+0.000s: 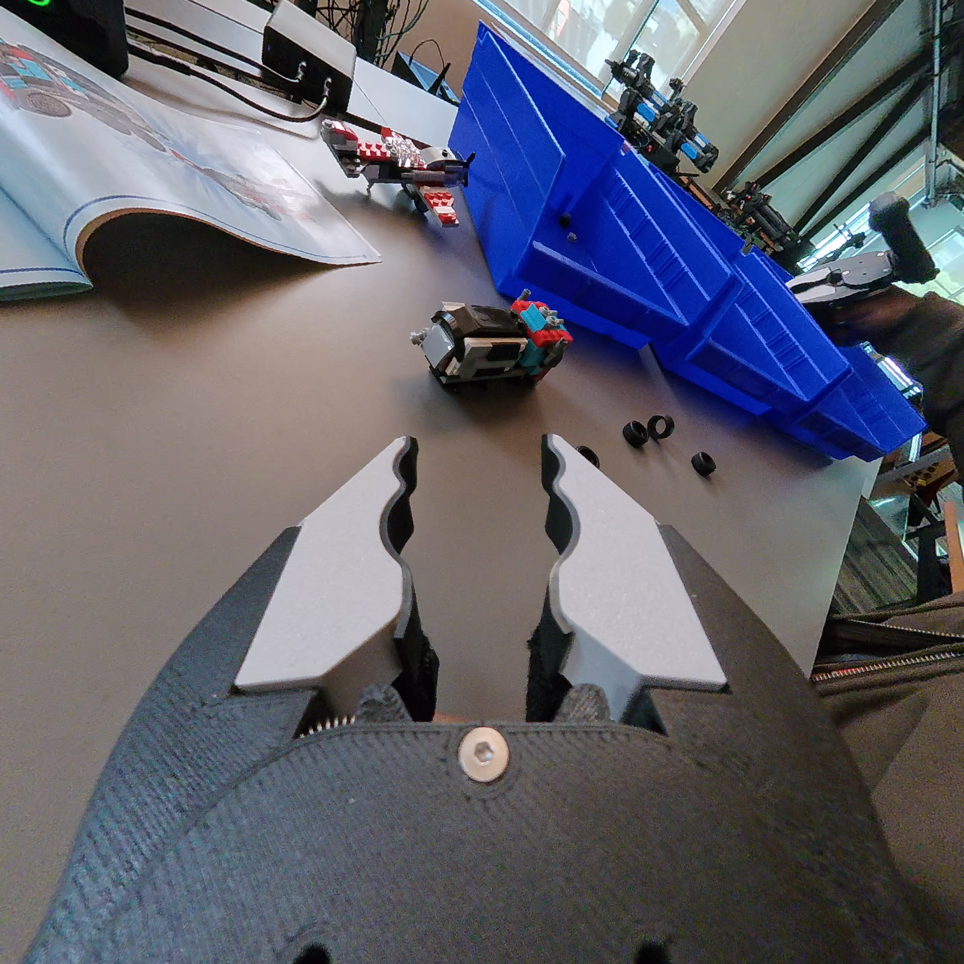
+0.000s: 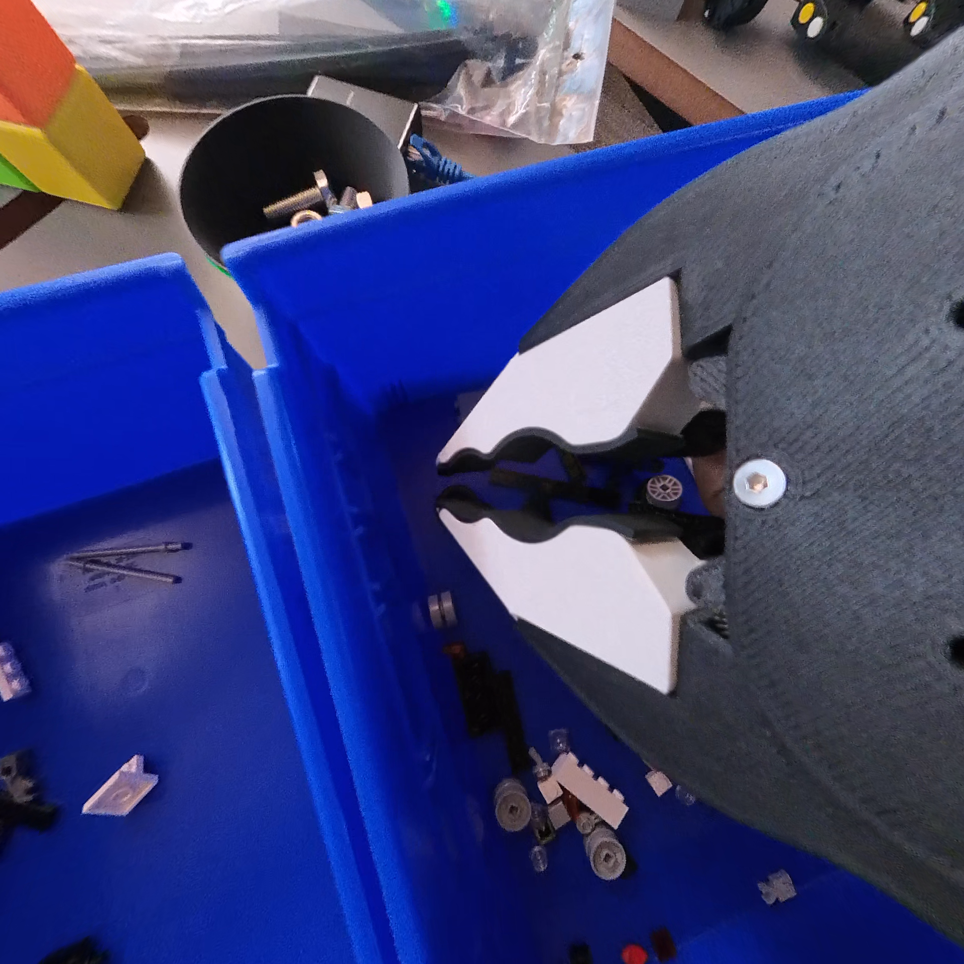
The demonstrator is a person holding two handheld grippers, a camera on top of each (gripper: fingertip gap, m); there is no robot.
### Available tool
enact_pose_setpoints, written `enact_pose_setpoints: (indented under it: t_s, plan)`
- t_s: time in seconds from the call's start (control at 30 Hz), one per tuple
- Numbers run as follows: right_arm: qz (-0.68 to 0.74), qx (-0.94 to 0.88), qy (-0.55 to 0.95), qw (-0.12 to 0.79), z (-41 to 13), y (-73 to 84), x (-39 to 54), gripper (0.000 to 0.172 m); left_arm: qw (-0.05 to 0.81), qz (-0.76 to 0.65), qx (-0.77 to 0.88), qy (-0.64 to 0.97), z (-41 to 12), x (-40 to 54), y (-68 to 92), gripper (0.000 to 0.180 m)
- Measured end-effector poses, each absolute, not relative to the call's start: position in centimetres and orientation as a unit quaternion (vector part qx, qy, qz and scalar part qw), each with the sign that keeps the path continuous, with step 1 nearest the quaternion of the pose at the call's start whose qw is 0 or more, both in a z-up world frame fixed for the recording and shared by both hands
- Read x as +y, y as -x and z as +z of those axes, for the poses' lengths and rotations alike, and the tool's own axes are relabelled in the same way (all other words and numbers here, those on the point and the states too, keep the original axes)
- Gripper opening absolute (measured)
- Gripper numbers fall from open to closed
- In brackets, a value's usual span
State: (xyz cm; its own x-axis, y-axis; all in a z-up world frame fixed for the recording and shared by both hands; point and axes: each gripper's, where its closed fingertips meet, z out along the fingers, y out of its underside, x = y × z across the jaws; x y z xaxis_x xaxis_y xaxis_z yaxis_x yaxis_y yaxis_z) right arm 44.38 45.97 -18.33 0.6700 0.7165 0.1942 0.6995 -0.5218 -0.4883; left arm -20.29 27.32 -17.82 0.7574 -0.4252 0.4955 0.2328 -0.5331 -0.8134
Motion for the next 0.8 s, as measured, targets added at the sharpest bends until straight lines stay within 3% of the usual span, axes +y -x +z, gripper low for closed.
enact_pose_setpoints:
  t_s: [0.17,0.43,0.53,0.8]
  plan:
    - [0.029,-0.389,0.893,0.223,-20.9,-44.8,45.5,0.030,0.484,-0.348,0.063,0.800,-17.6,27.2,20.2,0.049]
    - [0.027,-0.368,0.907,0.202,-21.7,-44.5,45.4,0.023,0.494,-0.358,0.063,0.790,-17.1,26.9,20.3,0.049]
    - [0.035,-0.356,0.901,0.244,-18.3,-43.6,45.0,0.023,0.495,-0.361,0.064,0.788,-17.0,26.9,20.3,0.049]
    - [0.129,-0.421,0.789,0.428,-3.0,-29.7,36.1,0.021,0.479,-0.356,0.072,0.799,-17.6,27.0,19.9,0.049]
